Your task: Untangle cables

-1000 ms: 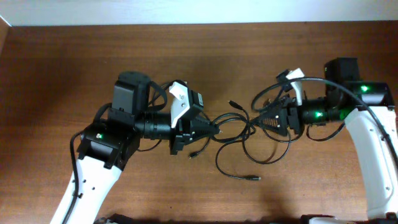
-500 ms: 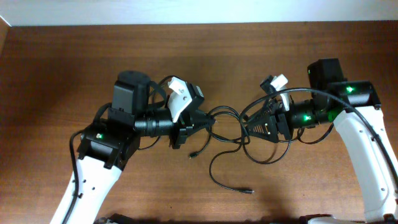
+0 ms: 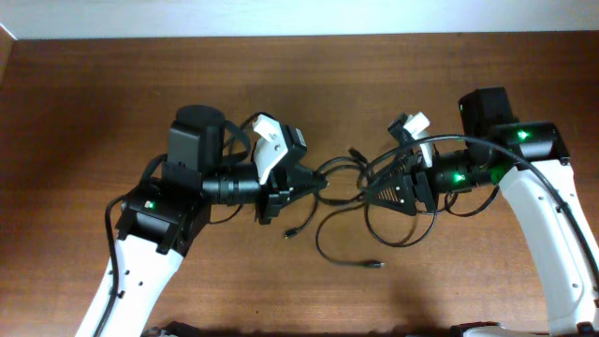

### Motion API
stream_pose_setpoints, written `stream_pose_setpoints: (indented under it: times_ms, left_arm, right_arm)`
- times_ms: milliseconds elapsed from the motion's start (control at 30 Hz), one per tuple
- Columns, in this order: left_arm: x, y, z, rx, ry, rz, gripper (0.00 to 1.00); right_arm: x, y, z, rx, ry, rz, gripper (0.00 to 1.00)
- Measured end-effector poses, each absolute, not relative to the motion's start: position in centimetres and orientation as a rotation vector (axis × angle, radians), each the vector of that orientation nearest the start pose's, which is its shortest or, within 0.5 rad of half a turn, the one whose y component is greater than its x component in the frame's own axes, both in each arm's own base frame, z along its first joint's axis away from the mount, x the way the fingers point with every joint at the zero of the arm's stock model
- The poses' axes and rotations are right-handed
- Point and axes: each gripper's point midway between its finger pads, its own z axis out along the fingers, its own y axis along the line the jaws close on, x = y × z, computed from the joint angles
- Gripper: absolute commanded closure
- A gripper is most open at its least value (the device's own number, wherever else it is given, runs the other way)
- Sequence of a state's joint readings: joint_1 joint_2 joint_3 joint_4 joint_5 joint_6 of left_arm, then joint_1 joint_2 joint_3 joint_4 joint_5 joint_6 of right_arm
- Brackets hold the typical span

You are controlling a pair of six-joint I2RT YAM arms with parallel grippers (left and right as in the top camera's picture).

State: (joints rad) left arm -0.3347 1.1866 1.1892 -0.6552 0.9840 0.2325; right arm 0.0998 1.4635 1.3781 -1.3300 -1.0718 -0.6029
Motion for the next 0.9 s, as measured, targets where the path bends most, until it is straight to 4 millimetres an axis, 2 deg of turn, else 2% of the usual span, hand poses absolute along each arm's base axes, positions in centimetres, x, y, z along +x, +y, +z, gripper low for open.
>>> stream_pose_setpoints:
  times_ms: [133, 200, 333, 533, 700, 800, 833, 900]
  left_arm:
    - [23.2, -22.4, 29.2, 1.104, 1.907, -1.068, 1.0]
    - [23.1, -22.3, 28.8, 1.122, 1.913, -1.047, 1.0]
    - [21.9, -23.4, 28.9, 1.2, 1.866, -1.061, 1.0]
    - [19.9, -26.0, 29.7, 1.321, 1.751, -1.094, 1.0]
    - [20.5, -26.6, 30.7, 1.32, 1.682, -1.073, 1.0]
    - [21.1, -26.4, 30.5, 1.29, 1.719, -1.049, 1.0]
    - [21.3, -26.4, 30.4, 1.273, 1.738, -1.042, 1.0]
    - [21.7, -26.5, 30.5, 1.237, 1.759, -1.035, 1.0]
  right_arm:
    - [25.3, 17.4, 26.2, -0.925, 2.203, 1.332, 0.33]
    - [25.5, 17.7, 26.6, -0.942, 2.158, 1.341, 0.3]
    - [26.1, 18.2, 28.2, -0.974, 2.04, 1.36, 0.3]
    - [26.0, 18.3, 28.7, -0.974, 2.013, 1.381, 0.3]
    - [25.8, 18.3, 28.6, -0.968, 2.024, 1.388, 0.3]
    - [25.6, 18.3, 28.5, -0.963, 2.038, 1.394, 0.31]
    - [25.6, 18.3, 28.5, -0.962, 2.041, 1.395, 0.4]
    - [25.6, 18.2, 28.5, -0.963, 2.044, 1.393, 0.76]
